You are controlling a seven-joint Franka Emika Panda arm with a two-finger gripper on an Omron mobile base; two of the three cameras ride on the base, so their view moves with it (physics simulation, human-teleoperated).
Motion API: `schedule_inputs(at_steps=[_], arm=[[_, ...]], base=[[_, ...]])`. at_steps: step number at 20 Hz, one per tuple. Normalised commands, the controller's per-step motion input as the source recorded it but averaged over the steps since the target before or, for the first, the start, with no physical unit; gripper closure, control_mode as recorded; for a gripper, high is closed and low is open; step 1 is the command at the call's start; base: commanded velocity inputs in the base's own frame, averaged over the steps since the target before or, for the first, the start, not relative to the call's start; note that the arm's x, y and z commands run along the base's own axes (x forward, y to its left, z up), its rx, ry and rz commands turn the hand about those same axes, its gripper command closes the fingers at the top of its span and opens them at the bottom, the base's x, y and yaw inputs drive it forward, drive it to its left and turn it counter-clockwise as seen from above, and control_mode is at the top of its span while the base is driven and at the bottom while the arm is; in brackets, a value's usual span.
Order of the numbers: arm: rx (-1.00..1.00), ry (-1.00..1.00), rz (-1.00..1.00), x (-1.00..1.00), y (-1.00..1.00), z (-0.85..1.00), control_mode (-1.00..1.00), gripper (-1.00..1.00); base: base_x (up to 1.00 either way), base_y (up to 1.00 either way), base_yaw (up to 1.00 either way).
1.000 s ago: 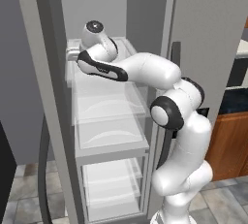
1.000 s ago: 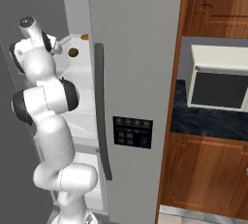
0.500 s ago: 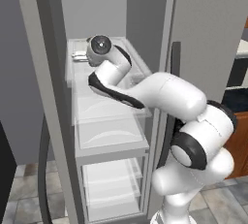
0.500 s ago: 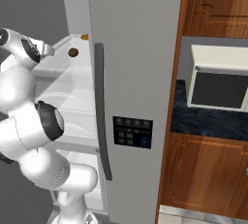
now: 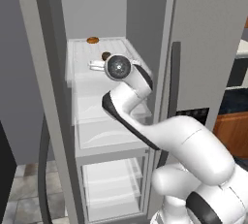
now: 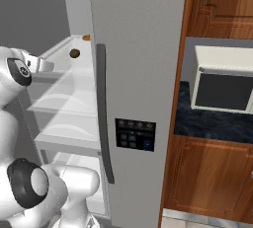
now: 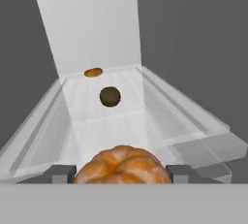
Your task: Pick the tangerine and kiwi from the fridge and place them on the plate next to the blender to make a fruit smoothie.
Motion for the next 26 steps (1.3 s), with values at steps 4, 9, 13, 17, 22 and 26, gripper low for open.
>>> schedule_inputs(at_steps=[4, 9, 13, 17, 22, 26], arm=[[0.04, 0.21, -0.14, -1.00, -0.65, 0.36, -1.00, 1.00], [0.03, 0.46, -0.11, -1.00, -0.62, 0.03, -1.00, 1.00], [0.01, 0.49, -0.04, -1.00, -0.42, -0.17, -1.00, 1.00], [0.04, 0.13, 0.06, -0.78, -0.03, -0.30, -1.00, 1.00], [0.09, -0.05, 0.05, -0.27, 0.00, -0.28, -1.00, 1.00], [0.00, 0.00, 0.00, 0.00, -0.02, 0.00, -1.00, 1.00]], base=[[0.00, 0.00, 0.00], [0.00, 0.00, 0.00], [0.00, 0.00, 0.00], [0.00, 0.00, 0.00], [0.00, 0.00, 0.00], [0.00, 0.00, 0.00]])
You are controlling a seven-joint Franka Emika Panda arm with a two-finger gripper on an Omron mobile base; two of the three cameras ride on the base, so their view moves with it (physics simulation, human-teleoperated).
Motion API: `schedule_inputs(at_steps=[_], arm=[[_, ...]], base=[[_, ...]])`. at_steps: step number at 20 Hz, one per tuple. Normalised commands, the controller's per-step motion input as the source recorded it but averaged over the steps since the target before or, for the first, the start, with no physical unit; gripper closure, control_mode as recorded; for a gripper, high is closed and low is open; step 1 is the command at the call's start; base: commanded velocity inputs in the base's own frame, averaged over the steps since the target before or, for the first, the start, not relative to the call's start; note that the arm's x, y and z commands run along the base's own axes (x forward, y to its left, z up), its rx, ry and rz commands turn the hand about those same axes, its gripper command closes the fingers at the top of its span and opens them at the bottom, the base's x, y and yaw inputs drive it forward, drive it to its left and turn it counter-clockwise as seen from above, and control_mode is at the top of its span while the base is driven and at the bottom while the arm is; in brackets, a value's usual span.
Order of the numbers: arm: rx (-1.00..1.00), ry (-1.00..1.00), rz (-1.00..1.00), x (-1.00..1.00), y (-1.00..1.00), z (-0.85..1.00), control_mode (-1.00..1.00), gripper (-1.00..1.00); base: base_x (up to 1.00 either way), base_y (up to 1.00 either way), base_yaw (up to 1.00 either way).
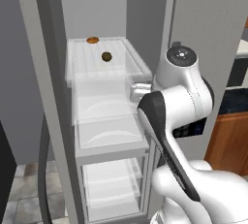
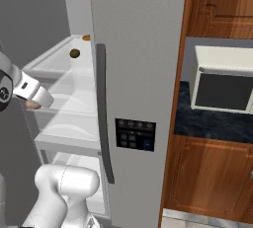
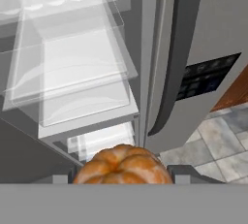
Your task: Pick the tangerine and kiwi from the fridge and place them on the plate next to the blender to make a fruit smoothie.
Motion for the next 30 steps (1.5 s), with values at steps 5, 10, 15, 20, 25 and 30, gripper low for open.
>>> schedule_inputs(at_steps=[5, 10, 15, 20, 25, 30], arm=[[0.00, 0.00, 0.00, -0.01, 0.00, 0.00, -1.00, 1.00], [0.00, 0.02, 0.00, -0.17, 0.00, -0.05, 1.00, 1.00], [0.00, 0.00, 0.00, 0.00, 0.00, 0.00, 1.00, 1.00], [0.00, 0.00, 0.00, 0.00, 0.00, 0.00, 1.00, 1.00], [0.00, 0.00, 0.00, 0.00, 0.00, 0.00, 1.00, 1.00], [0.00, 0.00, 0.00, 0.00, 0.00, 0.00, 1.00, 1.00]], base=[[0.00, 0.00, 0.00], [-0.17, 0.00, 0.00], [-0.43, 0.00, -0.06], [-0.40, -0.04, -0.22], [-0.50, -0.14, -0.38], [-0.50, -0.25, -0.50]])
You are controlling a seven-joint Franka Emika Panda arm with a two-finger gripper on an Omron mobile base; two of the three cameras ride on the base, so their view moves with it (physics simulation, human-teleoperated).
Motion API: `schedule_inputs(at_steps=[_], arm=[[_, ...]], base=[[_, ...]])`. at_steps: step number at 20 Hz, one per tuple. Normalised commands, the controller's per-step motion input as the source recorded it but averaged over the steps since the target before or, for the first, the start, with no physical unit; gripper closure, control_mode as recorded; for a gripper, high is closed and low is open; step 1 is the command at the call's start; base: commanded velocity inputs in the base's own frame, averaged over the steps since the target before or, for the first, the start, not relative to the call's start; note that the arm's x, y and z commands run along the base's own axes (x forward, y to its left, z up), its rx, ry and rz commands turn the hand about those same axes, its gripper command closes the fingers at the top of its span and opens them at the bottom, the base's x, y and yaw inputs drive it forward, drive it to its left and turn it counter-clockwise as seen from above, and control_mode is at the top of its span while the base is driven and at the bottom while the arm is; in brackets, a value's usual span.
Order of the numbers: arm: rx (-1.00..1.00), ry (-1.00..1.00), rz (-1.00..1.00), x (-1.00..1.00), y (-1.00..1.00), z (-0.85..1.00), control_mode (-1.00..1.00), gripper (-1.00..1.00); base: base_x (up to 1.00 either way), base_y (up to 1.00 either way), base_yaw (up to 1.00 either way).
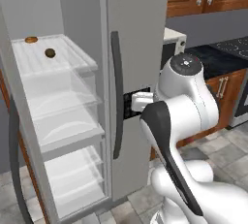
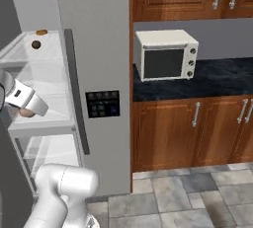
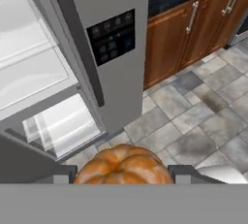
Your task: Pick the tangerine and kiwi from the fridge and place them on the plate next to the blender to make a fruit smoothie.
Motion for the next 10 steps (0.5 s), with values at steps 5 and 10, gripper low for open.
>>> schedule_inputs(at_steps=[5, 10], arm=[[0.00, 0.00, 0.00, 0.00, 0.00, 0.00, 1.00, 1.00], [0.00, 0.00, 0.00, 0.00, 0.00, 0.00, 1.00, 1.00]], base=[[-0.13, -0.41, -0.54], [0.00, -0.51, -0.55]])
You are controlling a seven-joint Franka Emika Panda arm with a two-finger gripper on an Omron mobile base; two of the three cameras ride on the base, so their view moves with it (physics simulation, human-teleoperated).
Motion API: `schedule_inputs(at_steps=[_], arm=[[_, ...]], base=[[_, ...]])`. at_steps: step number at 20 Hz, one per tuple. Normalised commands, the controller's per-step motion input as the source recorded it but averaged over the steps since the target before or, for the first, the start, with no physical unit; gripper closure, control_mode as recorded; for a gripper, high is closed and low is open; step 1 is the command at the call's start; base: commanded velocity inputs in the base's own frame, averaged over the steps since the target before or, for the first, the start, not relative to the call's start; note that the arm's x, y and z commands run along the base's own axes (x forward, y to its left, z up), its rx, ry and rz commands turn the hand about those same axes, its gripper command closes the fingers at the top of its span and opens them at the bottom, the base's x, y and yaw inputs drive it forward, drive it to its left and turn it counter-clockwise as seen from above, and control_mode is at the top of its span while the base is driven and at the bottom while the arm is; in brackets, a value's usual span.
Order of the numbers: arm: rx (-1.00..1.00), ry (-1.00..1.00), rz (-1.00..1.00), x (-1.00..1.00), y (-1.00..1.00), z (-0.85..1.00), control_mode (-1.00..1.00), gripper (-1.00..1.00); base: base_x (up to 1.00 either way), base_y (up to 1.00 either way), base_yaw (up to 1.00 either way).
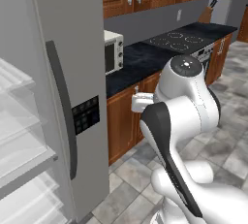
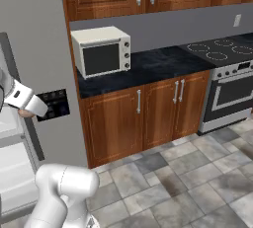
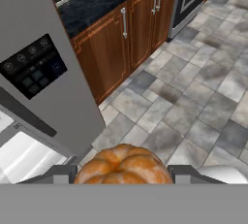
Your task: Pick the tangerine and kiwi from the fridge and place them on the plate next to the blender to make a fruit smoothie.
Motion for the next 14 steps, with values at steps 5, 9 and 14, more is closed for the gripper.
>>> schedule_inputs(at_steps=[5, 9, 14], arm=[[0.00, 0.00, 0.00, 0.00, 0.00, 0.00, 1.00, 1.00], [0.00, 0.00, 0.00, 0.00, 0.00, 0.00, 1.00, 1.00], [0.00, 0.00, 0.00, 0.00, 0.00, 0.00, 1.00, 1.00]], base=[[0.02, -0.49, -0.57], [0.13, -0.47, -0.59], [0.38, -0.28, -0.54]])
